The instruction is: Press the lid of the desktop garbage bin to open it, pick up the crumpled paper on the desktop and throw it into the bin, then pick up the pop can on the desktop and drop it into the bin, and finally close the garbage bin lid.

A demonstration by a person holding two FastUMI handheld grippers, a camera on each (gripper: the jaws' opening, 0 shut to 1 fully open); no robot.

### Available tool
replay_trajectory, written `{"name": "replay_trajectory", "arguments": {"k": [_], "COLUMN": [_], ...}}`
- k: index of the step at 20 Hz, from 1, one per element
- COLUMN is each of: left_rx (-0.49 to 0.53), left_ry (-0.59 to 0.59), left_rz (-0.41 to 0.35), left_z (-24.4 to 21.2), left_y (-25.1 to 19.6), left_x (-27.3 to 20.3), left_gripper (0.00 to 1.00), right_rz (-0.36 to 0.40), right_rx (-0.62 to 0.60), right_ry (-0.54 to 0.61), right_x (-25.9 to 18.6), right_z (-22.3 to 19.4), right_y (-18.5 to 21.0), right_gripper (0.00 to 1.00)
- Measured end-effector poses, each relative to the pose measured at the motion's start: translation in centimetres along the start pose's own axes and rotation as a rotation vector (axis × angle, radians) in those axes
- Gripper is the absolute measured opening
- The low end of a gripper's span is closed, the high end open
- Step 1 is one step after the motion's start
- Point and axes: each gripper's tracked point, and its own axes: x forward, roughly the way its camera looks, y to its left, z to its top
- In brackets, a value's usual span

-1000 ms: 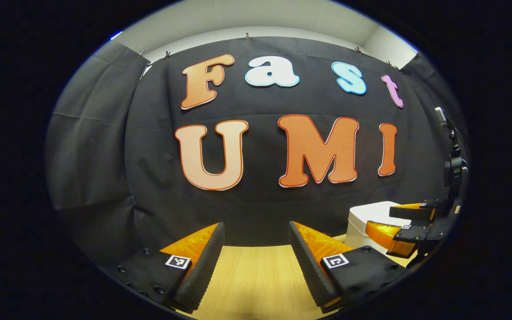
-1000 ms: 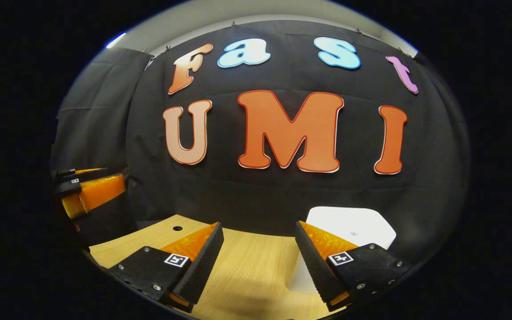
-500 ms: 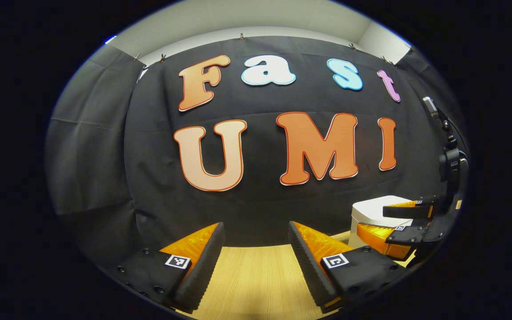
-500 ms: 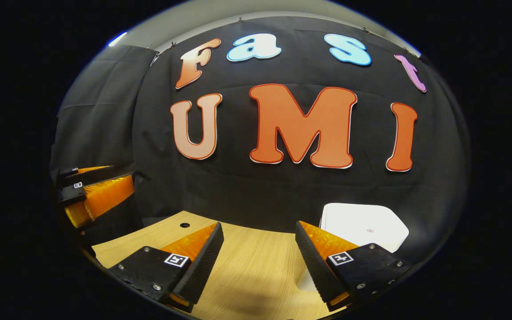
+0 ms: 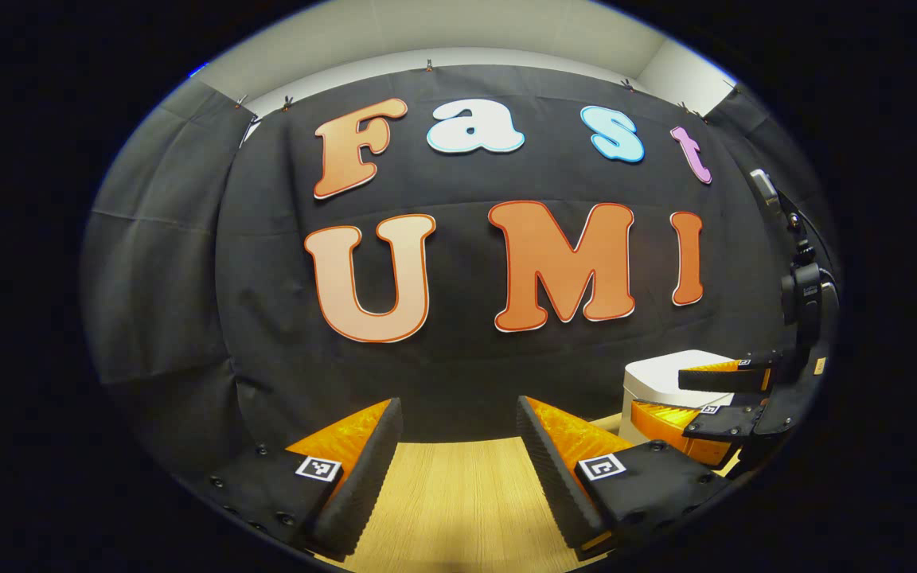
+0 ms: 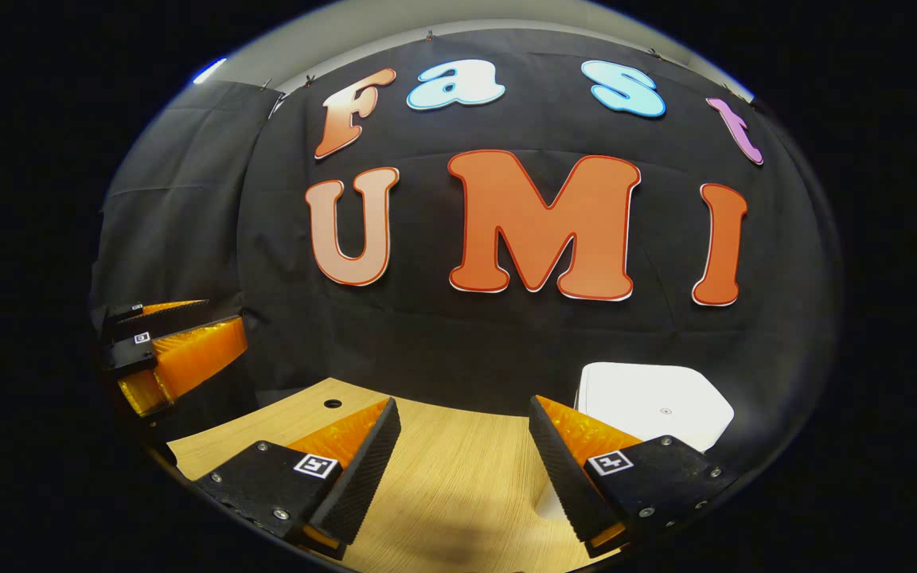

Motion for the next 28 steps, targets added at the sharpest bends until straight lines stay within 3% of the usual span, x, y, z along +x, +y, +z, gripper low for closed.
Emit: {"name": "replay_trajectory", "arguments": {"k": [28], "left_rx": [0.033], "left_ry": [-0.001], "left_rz": [0.038], "left_z": [-0.9], "left_y": [3.9], "left_x": [-1.9], "left_gripper": [0.93], "right_rz": [0.009], "right_rx": [0.019], "right_ry": [0.041], "right_x": [-1.2], "right_z": [-0.7], "right_y": [4.1], "right_gripper": [0.98]}}
